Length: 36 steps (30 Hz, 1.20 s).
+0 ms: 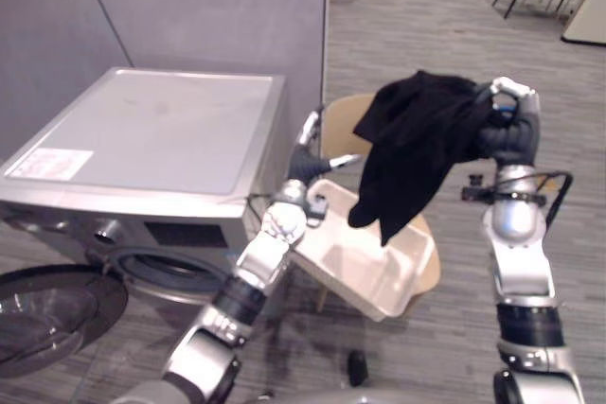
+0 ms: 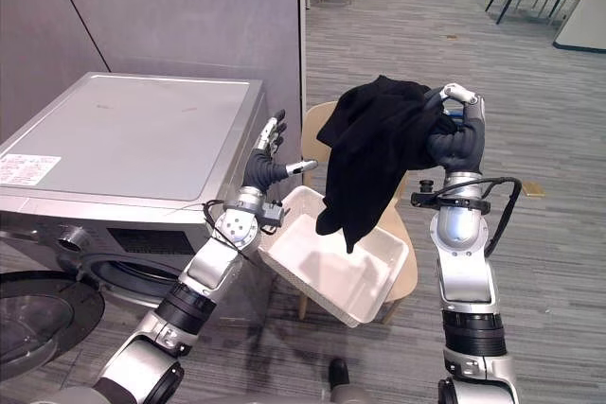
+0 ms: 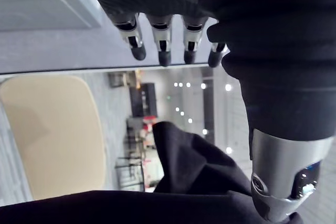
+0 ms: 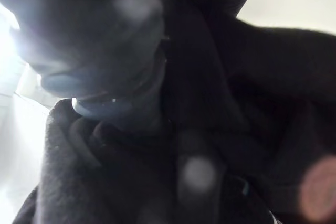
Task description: Pick up the laundry basket with both hands and put the clothes into the washing machine.
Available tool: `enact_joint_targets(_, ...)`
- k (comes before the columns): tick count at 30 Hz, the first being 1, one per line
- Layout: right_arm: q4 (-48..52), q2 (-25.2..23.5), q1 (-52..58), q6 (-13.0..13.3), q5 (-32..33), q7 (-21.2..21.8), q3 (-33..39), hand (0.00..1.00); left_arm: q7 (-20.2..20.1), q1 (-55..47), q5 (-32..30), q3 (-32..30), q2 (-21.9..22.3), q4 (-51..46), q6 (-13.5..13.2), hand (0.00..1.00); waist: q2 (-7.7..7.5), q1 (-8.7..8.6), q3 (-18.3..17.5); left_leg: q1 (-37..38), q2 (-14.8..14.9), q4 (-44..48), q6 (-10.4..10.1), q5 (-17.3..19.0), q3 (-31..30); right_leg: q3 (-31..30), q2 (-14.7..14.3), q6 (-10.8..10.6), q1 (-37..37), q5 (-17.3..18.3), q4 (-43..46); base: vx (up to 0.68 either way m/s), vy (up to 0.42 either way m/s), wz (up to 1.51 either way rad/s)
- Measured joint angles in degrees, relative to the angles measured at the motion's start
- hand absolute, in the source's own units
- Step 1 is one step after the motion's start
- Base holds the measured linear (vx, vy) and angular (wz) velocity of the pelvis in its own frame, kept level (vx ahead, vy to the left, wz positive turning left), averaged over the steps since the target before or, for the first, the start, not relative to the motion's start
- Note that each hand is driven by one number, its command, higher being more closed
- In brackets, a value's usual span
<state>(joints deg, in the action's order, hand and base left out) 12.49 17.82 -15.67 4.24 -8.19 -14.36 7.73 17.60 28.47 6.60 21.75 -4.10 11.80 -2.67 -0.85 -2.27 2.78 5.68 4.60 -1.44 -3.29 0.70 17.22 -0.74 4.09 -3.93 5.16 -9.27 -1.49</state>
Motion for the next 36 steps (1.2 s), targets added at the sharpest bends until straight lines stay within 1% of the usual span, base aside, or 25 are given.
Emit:
enact_joint_targets(2,0.01,-0.06,0.03,0.06,0.90,-0.04,-0.84,1.00,0.00,0.60,-0.01,0.14,0.06,0.09,0.01,0.00,0.19,-0.16,-0.12,0.04,-0.11,-0.10,0.01,0.01,0.33,-0.38,0.01,-0.08,0.00,-0.22,-0.35,-0.01,0.007,-0.09)
enact_joint_targets(6,0.02,-1.08,0.44,0.37,0.95,-0.02,-1.86,1.00,-0.19,1.15,-0.14,1.05,0.83,0.09,0.01,0.00,1.16,-0.12,-0.73,0.08,-0.26,-0.35,0.01,-0.01,0.52,-0.64,0.07,-0.24,0.00,-0.44,-0.70,0.00,0.004,-0.02)
enact_joint_targets(10,0.02,-1.75,0.48,0.42,1.00,-0.02,-2.08,1.00,-1.17,3.41,-0.63,3.22,0.89,0.47,-0.04,0.00,1.28,-0.09,-0.80,0.23,-0.33,-0.35,0.01,-0.02,0.51,-0.64,0.14,-0.24,-0.15,-0.46,-0.70,0.00,0.000,0.00)
enact_joint_targets(12,0.02,-1.75,0.48,0.48,1.30,-0.03,-2.33,1.00,-1.40,4.45,-0.74,4.57,1.14,2.47,-0.05,0.00,1.29,-0.14,-0.81,0.40,-0.39,-0.38,0.02,-0.02,0.50,-0.65,0.20,-0.28,-0.31,-0.48,-0.71,0.00,0.000,0.00)
enact_joint_targets(15,0.02,-1.73,0.48,0.74,1.67,-0.31,-4.10,1.00,-1.49,4.56,-1.29,6.23,1.36,4.17,-0.05,0.00,1.34,-0.55,-0.83,0.68,-0.43,-0.44,-0.01,0.03,0.48,-0.73,0.31,-0.28,-0.52,-0.47,-0.76,0.00,0.000,0.01)
enact_joint_targets(16,0.33,-1.71,0.46,1.14,2.11,-0.37,-5.21,1.00,-2.23,6.77,-2.80,9.25,1.58,6.76,-0.03,0.00,1.35,-1.29,-0.83,0.80,-0.55,-0.58,-0.14,0.30,0.28,-0.69,0.66,-0.07,-0.68,-0.30,-0.88,-0.01,-0.001,0.05)
enact_joint_targets(20,2.40,-1.61,0.47,1.20,2.13,-0.41,-6.12,1.00,-2.58,8.04,-2.86,10.72,1.71,6.83,-0.03,0.00,1.37,-2.55,-0.81,0.79,-0.86,-0.64,0.09,0.49,0.28,-0.87,1.10,-0.19,-0.59,-0.23,-0.90,0.00,0.001,0.01)
enact_joint_targets(22,3.00,-1.51,0.45,1.86,2.94,-0.35,-6.39,1.00,-2.80,9.48,-2.86,12.23,1.72,7.34,-0.05,0.00,1.37,-3.01,-0.81,0.79,-0.97,-0.67,0.17,0.55,0.38,-1.01,1.17,-0.22,-0.48,-0.23,-0.86,0.01,0.004,-0.02)
enact_joint_targets(27,4.81,-0.88,0.45,1.99,3.73,0.49,-8.31,1.00,-4.98,11.88,-2.82,15.17,2.01,8.51,-0.12,0.00,1.66,-3.54,-0.83,0.95,-1.52,-0.61,0.13,0.98,1.73,-2.45,1.12,-0.49,0.19,-0.52,-0.78,0.02,0.011,-0.14)
enact_joint_targets(29,4.81,-0.23,0.45,2.01,3.73,0.63,-8.28,1.00,-4.99,12.16,-2.76,15.99,2.21,8.51,-0.12,0.00,1.83,-3.78,-0.92,1.13,-1.61,-0.57,0.17,1.17,1.88,-2.68,1.16,-0.44,0.12,-0.66,-0.78,0.02,0.019,-0.10)
enact_joint_targets(30,4.81,-0.03,0.45,2.09,3.72,0.61,-8.29,1.00,-5.00,12.73,-2.76,16.57,2.31,8.51,-0.12,0.00,1.90,-3.79,-0.94,1.15,-1.79,-0.52,0.49,1.08,2.13,-2.83,1.14,-0.71,0.13,-0.80,-0.79,0.02,0.012,-0.08)
enact_joint_targets(33,5.04,-0.05,0.43,2.20,3.72,0.60,-8.37,1.00,-4.93,13.57,-2.65,16.61,2.89,8.51,-0.12,0.00,1.97,-3.75,-0.92,1.32,-1.82,-0.48,0.59,1.21,2.68,-3.33,1.06,-0.79,0.15,-0.86,-0.81,0.01,0.002,-0.08)
enact_joint_targets(34,5.24,-0.05,0.42,2.22,3.72,0.60,-8.36,1.00,-4.90,13.76,-2.53,16.61,3.01,8.50,-0.11,1.00,2.07,-3.74,-0.92,1.39,-1.82,-0.45,0.59,1.27,2.88,-3.52,1.02,-0.82,0.16,-0.87,-0.82,0.00,-0.007,-0.12)
enact_joint_targets(36,5.56,-0.04,0.43,2.22,3.72,0.60,-8.37,1.00,-4.90,14.04,-2.25,16.61,3.08,8.49,-0.11,1.00,2.39,-3.64,-0.92,1.63,-1.82,-0.41,0.59,1.44,3.36,-4.02,0.92,-0.92,0.16,-0.87,-0.82,0.00,-0.006,-0.11)
